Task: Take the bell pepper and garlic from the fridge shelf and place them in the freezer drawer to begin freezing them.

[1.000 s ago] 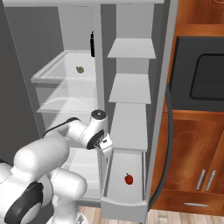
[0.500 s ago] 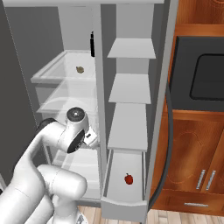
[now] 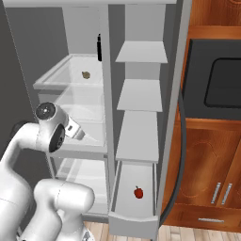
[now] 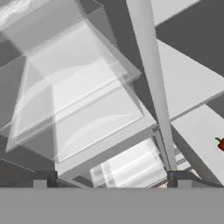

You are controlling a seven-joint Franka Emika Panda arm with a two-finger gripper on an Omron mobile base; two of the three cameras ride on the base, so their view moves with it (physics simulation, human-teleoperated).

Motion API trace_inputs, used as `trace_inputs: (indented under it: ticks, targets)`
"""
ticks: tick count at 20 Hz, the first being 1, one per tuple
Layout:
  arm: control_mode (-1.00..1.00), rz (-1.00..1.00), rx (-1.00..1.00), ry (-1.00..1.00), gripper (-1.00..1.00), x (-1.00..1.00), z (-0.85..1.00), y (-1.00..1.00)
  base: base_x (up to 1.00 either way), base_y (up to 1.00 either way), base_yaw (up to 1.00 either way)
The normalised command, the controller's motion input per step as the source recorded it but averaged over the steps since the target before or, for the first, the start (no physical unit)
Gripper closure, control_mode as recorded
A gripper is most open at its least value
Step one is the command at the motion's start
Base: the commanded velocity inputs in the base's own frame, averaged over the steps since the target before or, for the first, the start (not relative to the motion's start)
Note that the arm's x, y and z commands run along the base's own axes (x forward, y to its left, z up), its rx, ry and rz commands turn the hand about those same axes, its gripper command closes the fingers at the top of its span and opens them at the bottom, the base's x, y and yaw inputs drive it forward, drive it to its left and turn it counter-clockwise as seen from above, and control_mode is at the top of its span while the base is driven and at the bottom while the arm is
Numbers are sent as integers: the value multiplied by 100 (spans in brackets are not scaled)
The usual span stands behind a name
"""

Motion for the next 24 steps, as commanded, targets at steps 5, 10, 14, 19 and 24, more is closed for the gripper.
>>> trace_inputs:
  ticks: [5, 10, 14, 19, 24]
  targets:
    - [-100, 0, -27, 16, -100, 36, 100, 57, 0, 0, 0]
    - [-100, 0, -15, 18, -100, 38, 75, 25, 0, 0, 0]
    - [-100, 0, 3, -3, -100, 0, 4, -8, 0, 0, 0]
    - [-100, 0, 18, -15, -100, 21, 47, -22, 0, 0, 0]
    - [-100, 0, 0, 0, -100, 93, 17, 0, 0, 0, 0]
